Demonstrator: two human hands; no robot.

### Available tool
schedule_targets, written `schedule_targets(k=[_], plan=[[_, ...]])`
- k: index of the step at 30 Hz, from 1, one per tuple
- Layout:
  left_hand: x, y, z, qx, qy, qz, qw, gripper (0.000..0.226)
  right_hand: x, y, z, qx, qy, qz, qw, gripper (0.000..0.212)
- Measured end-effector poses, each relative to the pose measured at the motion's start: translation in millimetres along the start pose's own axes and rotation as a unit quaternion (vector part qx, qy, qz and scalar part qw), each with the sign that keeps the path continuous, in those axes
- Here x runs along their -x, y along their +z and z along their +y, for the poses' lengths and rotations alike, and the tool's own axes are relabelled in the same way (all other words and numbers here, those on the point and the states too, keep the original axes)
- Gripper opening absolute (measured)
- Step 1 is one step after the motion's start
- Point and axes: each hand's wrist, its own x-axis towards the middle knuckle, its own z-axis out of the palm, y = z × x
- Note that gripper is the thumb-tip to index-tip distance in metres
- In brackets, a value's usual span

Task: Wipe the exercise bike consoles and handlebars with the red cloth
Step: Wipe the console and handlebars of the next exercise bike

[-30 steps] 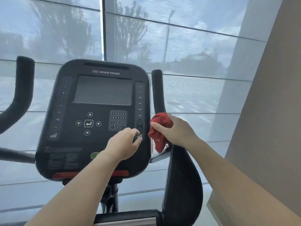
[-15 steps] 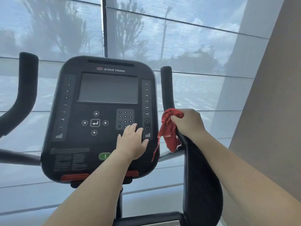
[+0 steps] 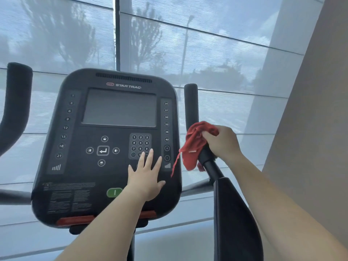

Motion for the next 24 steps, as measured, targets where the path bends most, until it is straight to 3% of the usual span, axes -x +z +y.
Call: schedule_targets(k=[1,4,7,11,16,24], plan=[[0.0,-0.5,-0.1,0.001,0.001,-0.002,1.0,0.074,-6.6,0.7,-3.5,-0.022,-0.004,0.024,0.999,0.01],[1.4,-1.8,-0.8,0.009,0.005,-0.006,1.0,0.072,-28.6,1.5,-17.8,-0.053,-0.042,0.089,0.994,0.043],[0.6,-4.2,-2.6,0.013,0.006,-0.002,1.0,0.07,-38.8,6.6,-24.3,-0.081,-0.068,0.14,0.985,0.031],[-1.4,-5.3,-0.9,0.022,-0.003,-0.001,1.0,0.07,-30.3,15.3,-9.7,-0.074,-0.056,0.094,0.991,0.013],[-1.4,-3.5,2.3,0.017,-0.005,-0.003,1.0,0.071,-21.1,16.0,0.1,-0.057,-0.079,0.04,0.994,0.023],[-0.3,-2.9,0.9,0.014,-0.004,0.0,1.0,0.071,-9.8,13.1,2.9,-0.009,-0.084,0.0,0.996,0.018]])
